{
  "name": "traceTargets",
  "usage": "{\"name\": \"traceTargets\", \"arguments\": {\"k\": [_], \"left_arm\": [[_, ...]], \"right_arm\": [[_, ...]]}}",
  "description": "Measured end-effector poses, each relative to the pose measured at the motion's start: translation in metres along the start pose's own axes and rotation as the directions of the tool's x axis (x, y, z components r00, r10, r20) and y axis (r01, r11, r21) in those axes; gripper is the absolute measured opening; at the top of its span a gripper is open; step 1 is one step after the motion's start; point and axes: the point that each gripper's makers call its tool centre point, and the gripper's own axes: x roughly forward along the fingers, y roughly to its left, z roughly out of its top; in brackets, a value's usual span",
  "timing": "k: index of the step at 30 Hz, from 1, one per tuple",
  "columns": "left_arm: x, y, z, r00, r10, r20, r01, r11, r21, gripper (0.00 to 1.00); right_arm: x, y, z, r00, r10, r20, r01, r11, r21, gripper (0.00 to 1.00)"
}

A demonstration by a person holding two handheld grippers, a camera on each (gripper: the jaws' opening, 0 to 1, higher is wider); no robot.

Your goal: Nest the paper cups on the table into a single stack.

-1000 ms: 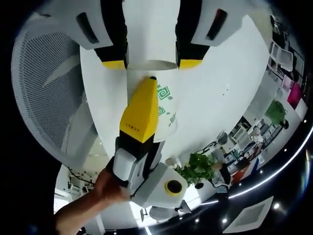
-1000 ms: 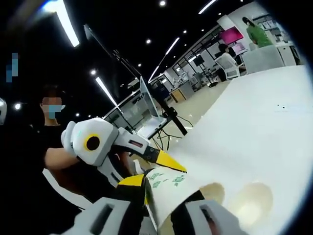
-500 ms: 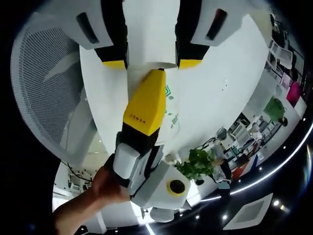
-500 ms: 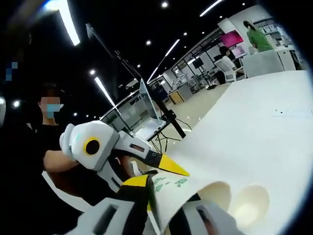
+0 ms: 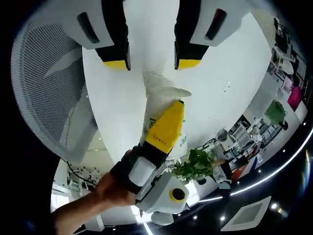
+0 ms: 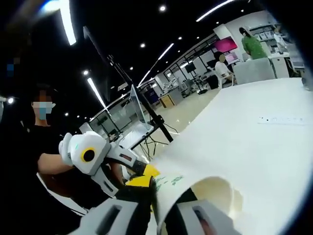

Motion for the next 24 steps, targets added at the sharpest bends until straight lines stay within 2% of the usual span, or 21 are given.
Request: {"name": "traceTargets", "arguments": {"k": [3,4,8,13,19,24], "left_arm": [[-0.003,0.003,-0.001,1.0,0.023,0.019,-0.022,0.998,-0.054,0.37],[-0.004,0.004,-0.002,0.999,0.03,0.026,-0.028,0.997,-0.073,0.37],[-0.007,0.009,-0.006,0.997,0.062,0.044,-0.055,0.988,-0.144,0.41],[-0.011,0.013,-0.008,0.994,0.092,0.058,-0.079,0.977,-0.199,0.45],[-0.012,0.011,-0.01,0.993,0.1,0.06,-0.085,0.97,-0.227,0.46],[-0.011,0.007,-0.015,0.994,0.099,0.053,-0.084,0.968,-0.235,0.46]], "right_arm": [[-0.007,-0.012,-0.001,0.999,-0.04,-0.01,0.04,0.999,-0.007,0.04],[-0.01,-0.023,-0.002,0.998,-0.062,-0.023,0.061,0.998,-0.011,0.04],[-0.013,-0.041,-0.01,0.993,-0.103,-0.064,0.101,0.994,-0.033,0.04],[-0.014,-0.059,-0.021,0.976,-0.168,-0.141,0.152,0.982,-0.115,0.04],[-0.012,-0.062,-0.025,0.962,-0.192,-0.196,0.158,0.971,-0.176,0.04],[-0.008,-0.069,-0.029,0.935,-0.226,-0.274,0.146,0.948,-0.284,0.04]]}}
